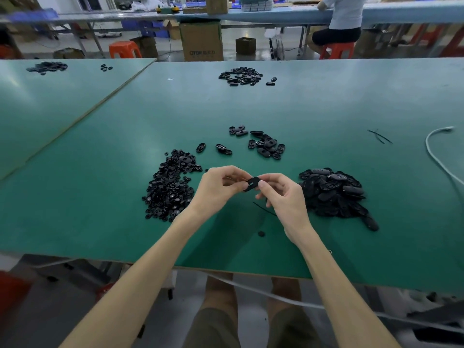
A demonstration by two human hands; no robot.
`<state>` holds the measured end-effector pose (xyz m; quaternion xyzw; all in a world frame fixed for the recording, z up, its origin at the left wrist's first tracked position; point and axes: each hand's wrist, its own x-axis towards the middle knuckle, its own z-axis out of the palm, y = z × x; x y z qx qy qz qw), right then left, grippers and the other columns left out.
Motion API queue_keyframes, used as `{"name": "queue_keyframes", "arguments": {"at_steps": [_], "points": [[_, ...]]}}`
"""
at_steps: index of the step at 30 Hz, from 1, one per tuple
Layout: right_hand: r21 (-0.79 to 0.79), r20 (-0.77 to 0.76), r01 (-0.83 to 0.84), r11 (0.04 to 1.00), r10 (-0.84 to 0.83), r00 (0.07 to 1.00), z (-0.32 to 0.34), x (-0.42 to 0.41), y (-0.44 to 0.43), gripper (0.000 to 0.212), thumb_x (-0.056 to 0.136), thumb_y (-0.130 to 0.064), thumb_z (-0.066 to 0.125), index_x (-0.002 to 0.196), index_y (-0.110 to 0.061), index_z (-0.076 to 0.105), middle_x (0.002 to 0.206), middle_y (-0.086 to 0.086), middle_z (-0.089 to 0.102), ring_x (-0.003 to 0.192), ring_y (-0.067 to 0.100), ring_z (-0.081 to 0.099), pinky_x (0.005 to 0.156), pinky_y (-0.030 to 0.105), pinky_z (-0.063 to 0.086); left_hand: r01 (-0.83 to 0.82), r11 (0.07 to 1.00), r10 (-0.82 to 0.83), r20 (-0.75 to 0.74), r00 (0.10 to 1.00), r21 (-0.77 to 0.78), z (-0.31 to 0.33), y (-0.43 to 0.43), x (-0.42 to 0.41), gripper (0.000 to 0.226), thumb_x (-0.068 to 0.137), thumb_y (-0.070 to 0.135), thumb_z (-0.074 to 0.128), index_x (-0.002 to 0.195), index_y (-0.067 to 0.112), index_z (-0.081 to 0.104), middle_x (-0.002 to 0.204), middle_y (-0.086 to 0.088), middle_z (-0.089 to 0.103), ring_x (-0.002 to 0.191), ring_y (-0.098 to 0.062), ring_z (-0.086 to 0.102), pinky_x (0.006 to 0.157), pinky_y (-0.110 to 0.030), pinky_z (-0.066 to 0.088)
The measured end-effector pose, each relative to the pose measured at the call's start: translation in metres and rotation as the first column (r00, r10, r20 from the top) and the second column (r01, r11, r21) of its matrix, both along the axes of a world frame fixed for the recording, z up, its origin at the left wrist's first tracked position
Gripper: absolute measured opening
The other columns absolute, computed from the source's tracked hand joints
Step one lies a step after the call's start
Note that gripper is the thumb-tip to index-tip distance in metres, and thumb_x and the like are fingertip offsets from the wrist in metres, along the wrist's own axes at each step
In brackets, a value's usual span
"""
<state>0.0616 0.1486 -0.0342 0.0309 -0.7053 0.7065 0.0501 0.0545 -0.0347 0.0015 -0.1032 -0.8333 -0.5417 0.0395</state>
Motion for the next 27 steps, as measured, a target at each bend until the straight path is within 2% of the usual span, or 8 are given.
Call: {"name": "queue_keyframes", "arguments": {"at_steps": [4,6,8,12,17,23,25,27], "points": [[-0.018,0.008,0.017,1.0,-0.016,1.0,0.0,0.0,-0.001,0.003,0.096,-0.011,0.073,0.098,-0.013,0.073,0.088,0.003,0.079,0.076,0.015,0.075,0.058,0.021,0.051,-0.015,0.997,0.014,-0.008,1.0,-0.076,0.003,-0.005,0.003,0.015,0.092,0.007,0.075,0.102,0.016,0.078,0.096,0.005,0.078,0.092,-0.013,0.073,0.09,-0.026,0.056],[-0.046,0.012,0.042,0.998,-0.042,0.999,0.0,0.0,-0.001,0.003,0.097,-0.01,0.072,0.098,-0.012,0.07,0.088,0.004,0.078,0.078,0.017,0.076,0.058,0.021,0.052,-0.114,0.97,0.103,-0.06,0.993,-0.215,0.007,-0.015,0.0,0.016,0.094,0.009,0.073,0.105,0.02,0.077,0.1,0.011,0.075,0.092,-0.006,0.068,0.084,-0.017,0.051],[-0.059,0.016,0.064,0.996,-0.063,0.998,0.0,-0.001,0.0,0.003,0.098,-0.011,0.071,0.099,-0.012,0.069,0.088,0.0,0.077,0.079,0.016,0.076,0.059,0.021,0.053,-0.236,0.915,0.218,-0.09,0.972,-0.327,0.012,-0.031,-0.003,0.02,0.095,0.005,0.069,0.109,0.018,0.074,0.103,0.009,0.072,0.091,-0.004,0.064,0.081,-0.011,0.047],[-0.055,0.027,0.076,0.996,-0.074,0.997,-0.001,-0.001,0.001,0.002,0.099,-0.011,0.069,0.1,-0.012,0.067,0.084,-0.004,0.076,0.079,0.014,0.076,0.06,0.02,0.053,-0.282,0.787,0.311,-0.042,0.95,-0.549,0.016,-0.054,-0.008,0.014,0.097,0.008,0.068,0.109,0.013,0.071,0.101,0.001,0.069,0.091,-0.017,0.063,0.091,-0.034,0.053],[-0.057,0.03,0.082,0.995,-0.08,0.996,0.0,-0.001,0.0,0.002,0.1,-0.011,0.069,0.1,-0.012,0.067,0.087,-0.002,0.076,0.08,0.016,0.076,0.061,0.021,0.054,-0.173,0.743,0.25,0.028,0.968,-0.647,0.013,-0.051,-0.008,0.005,0.093,0.014,0.075,0.097,0.015,0.073,0.091,0.004,0.067,0.089,-0.018,0.064,0.091,-0.037,0.052],[-0.055,0.032,0.085,0.995,-0.084,0.996,0.0,-0.001,0.0,0.003,0.099,-0.009,0.068,0.1,-0.012,0.067,0.084,-0.002,0.076,0.076,0.014,0.075,0.06,0.021,0.053,-0.159,0.694,0.233,0.01,0.972,-0.703,0.008,-0.046,-0.012,0.006,0.095,0.014,0.072,0.096,0.015,0.066,0.093,0.004,0.061,0.094,-0.022,0.06,0.098,-0.044,0.046],[-0.062,0.034,0.085,0.994,-0.083,0.996,0.0,-0.001,0.001,0.003,0.1,-0.009,0.068,0.099,-0.012,0.067,0.084,-0.002,0.077,0.075,0.015,0.075,0.059,0.022,0.053,-0.164,0.763,0.229,0.024,0.973,-0.625,0.007,-0.044,-0.01,0.006,0.097,0.014,0.069,0.095,0.016,0.064,0.093,0.003,0.063,0.09,-0.02,0.061,0.087,-0.035,0.048],[-0.07,0.034,0.084,0.994,-0.082,0.996,0.0,-0.001,0.0,0.004,0.1,-0.009,0.068,0.099,-0.013,0.066,0.086,-0.001,0.078,0.074,0.015,0.075,0.059,0.022,0.053,-0.155,0.878,0.215,0.084,0.973,-0.452,0.008,-0.039,-0.007,0.009,0.098,0.015,0.07,0.092,0.017,0.063,0.09,0.003,0.066,0.081,-0.011,0.062,0.073,-0.022,0.045]]}}
